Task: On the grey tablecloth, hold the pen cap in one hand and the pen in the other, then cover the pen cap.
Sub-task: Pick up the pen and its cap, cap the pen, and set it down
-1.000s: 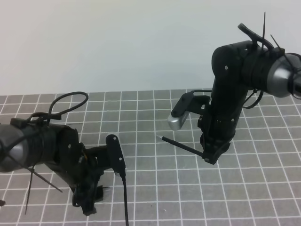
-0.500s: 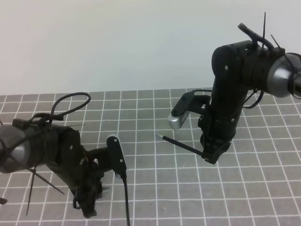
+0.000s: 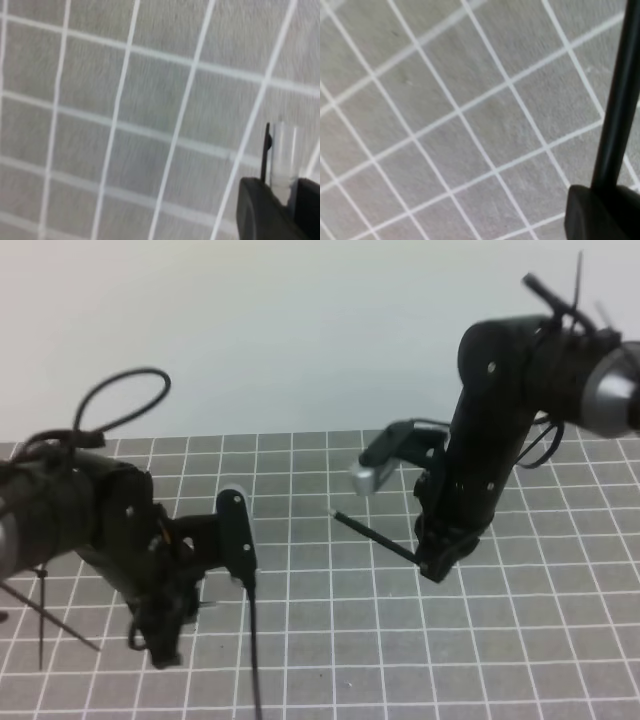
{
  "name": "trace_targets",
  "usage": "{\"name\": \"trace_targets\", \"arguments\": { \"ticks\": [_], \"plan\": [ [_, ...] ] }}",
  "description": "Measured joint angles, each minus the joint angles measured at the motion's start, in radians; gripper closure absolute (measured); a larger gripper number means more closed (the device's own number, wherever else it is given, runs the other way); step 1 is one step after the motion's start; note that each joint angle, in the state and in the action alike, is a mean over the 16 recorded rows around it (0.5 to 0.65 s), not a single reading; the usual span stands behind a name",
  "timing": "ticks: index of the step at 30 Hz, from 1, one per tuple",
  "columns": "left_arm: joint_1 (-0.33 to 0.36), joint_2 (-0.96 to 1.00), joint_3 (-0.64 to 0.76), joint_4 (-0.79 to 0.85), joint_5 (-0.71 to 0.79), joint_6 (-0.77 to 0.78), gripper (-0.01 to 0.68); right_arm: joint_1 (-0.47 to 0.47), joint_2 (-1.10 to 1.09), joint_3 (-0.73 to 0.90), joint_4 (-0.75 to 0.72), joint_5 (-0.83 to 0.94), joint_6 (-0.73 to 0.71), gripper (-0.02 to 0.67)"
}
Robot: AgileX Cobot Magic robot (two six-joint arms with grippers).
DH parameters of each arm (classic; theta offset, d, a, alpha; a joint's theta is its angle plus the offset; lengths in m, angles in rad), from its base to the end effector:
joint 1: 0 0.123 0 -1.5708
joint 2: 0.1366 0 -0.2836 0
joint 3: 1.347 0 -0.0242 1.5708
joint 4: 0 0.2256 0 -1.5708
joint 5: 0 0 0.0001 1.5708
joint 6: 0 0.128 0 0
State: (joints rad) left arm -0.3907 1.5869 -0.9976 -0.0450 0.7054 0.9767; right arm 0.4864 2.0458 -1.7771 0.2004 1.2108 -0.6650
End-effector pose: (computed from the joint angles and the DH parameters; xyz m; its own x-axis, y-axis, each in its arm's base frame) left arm 0.2741 -0.1169 0.1963 -0.1922 0.9537 -0.2312 0.9285 0.2530 0.2718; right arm 0.3532 0.2137 0.2146 -0.4464 -0.8577 -0.2551 -0.8918 0.4497 0.0488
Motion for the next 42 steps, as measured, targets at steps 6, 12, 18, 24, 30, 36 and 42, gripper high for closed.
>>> {"name": "trace_targets", "arguments": {
  "ticks": [6, 12, 18, 24, 30, 36, 42],
  "plan": [
    [-0.005, -0.102, -0.014, 0.061, 0.072, 0.032, 0.616, 0.0, -0.075, 0.0, 0.057, 0.006, 0.049, 0.648],
    [-0.031, -0.23, -0.005, 0.075, 0.089, 0.09, 0.611, 0.001, -0.179, 0.032, 0.104, 0.0, 0.107, 0.648],
    [-0.082, -0.351, 0.04, 0.049, 0.04, 0.184, 0.621, 0.005, -0.298, 0.139, 0.141, -0.006, 0.146, 0.652],
    [-0.129, -0.442, 0.133, 0.037, -0.111, 0.276, 0.616, 0.009, -0.415, 0.292, 0.192, -0.006, 0.141, 0.648],
    [-0.17, -0.491, 0.272, 0.034, -0.361, 0.357, 0.601, 0.01, -0.512, 0.44, 0.252, -0.006, 0.122, 0.648],
    [-0.229, -0.508, 0.428, 0.04, -0.664, 0.387, 0.591, 0.01, -0.59, 0.558, 0.297, -0.006, 0.117, 0.648],
    [-0.302, -0.511, 0.565, 0.062, -0.912, 0.376, 0.596, 0.01, -0.661, 0.659, 0.319, 0.006, 0.116, 0.648]
  ]
}}
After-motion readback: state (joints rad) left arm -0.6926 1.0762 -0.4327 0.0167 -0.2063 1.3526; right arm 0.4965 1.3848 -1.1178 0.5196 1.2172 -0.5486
